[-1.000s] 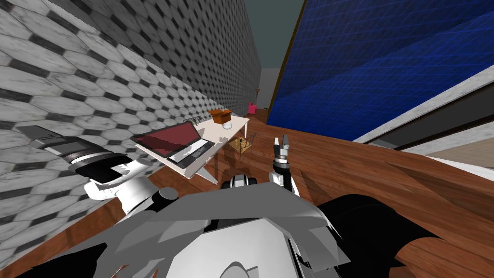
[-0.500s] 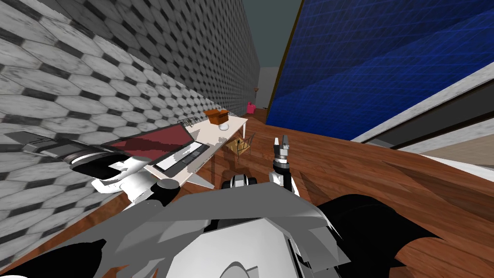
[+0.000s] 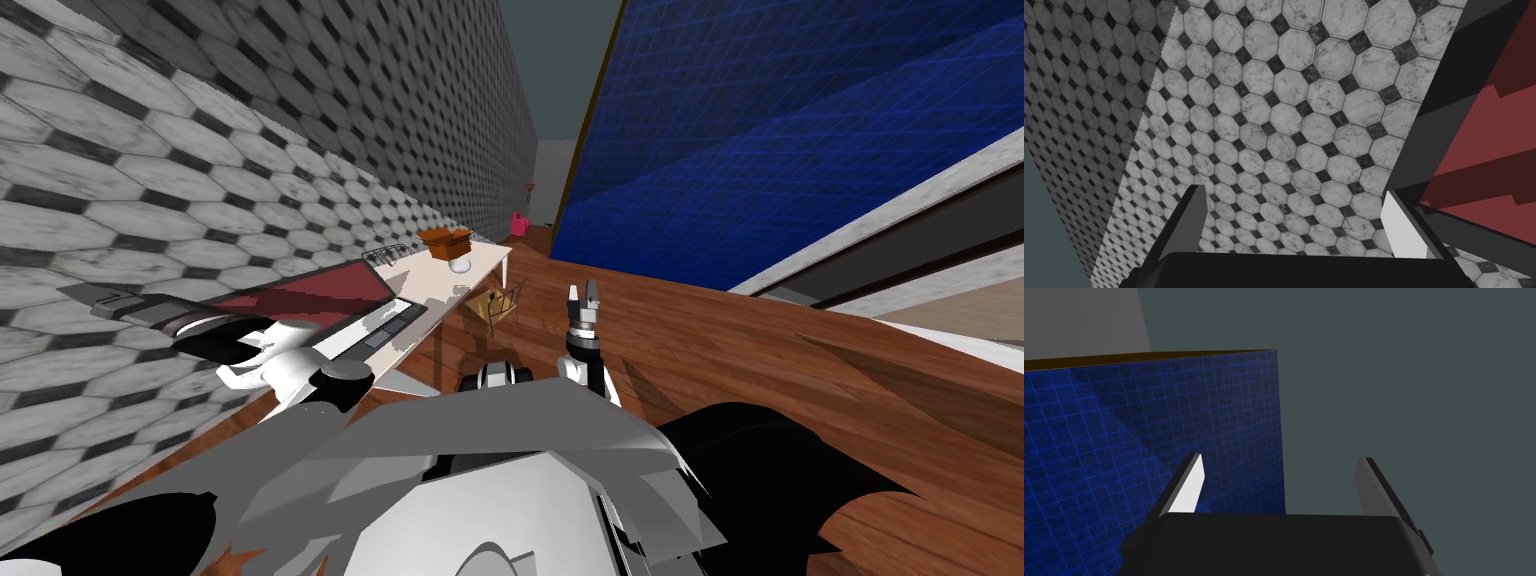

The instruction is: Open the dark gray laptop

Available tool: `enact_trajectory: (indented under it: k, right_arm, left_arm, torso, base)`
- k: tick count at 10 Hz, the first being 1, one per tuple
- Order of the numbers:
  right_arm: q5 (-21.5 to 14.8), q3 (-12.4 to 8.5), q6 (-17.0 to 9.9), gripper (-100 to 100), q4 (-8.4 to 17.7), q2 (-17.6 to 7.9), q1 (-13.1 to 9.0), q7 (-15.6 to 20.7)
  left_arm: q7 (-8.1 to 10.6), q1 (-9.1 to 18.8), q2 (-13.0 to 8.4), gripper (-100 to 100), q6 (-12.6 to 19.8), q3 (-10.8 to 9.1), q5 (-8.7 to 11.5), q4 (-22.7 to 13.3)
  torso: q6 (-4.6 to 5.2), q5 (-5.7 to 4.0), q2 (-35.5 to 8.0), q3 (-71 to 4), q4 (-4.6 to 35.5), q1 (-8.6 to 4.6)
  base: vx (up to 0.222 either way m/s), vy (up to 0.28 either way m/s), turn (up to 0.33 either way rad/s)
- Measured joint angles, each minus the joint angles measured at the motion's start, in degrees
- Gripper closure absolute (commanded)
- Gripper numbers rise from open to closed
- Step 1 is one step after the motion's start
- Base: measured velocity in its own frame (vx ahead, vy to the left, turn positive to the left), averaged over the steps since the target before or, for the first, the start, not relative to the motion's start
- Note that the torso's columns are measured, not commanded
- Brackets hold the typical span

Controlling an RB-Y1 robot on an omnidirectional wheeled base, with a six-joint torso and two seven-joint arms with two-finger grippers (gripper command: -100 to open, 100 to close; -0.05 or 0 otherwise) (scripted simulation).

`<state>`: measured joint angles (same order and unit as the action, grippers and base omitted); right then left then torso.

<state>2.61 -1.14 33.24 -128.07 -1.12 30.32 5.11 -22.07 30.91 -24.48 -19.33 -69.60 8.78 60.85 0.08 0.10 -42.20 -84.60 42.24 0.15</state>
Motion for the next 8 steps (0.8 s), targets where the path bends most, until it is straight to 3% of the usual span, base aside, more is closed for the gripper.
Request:
enact_trajectory:
  k: [1, 5, 8]
  right_arm:
    - [0.00, 0.00, 0.00, 0, 0.00, 0.00, 0.01, 0.00]
    - [0.00, 0.00, 0.00, 0, 0.00, 0.00, 0.00, 0.00]
    - [0.00, 0.00, 0.00, 0, -0.01, 0.00, 0.01, 0.00]
  left_arm:
    - [-1.06, 1.72, 0.03, -100, 0.62, -1.48, 0.78, -1.16]
    - [-3.36, 6.75, -1.35, -100, 0.54, -4.38, 2.74, -8.88]
    - [-5.93, 11.11, -1.30, -100, 2.33, -7.59, 4.92, -12.30]
  torso:
    - [0.00, -0.06, 0.23, -0.15, -0.07, -0.18]
    - [-0.02, -0.04, -0.09, 0.05, 0.04, -0.03]
    - [-0.07, -0.09, -0.04, -0.01, 0.01, -0.12]
  base:
    - [0.115, -0.071, -0.012]
    - [0.101, -0.059, -0.014]
    - [0.105, -0.054, -0.009]
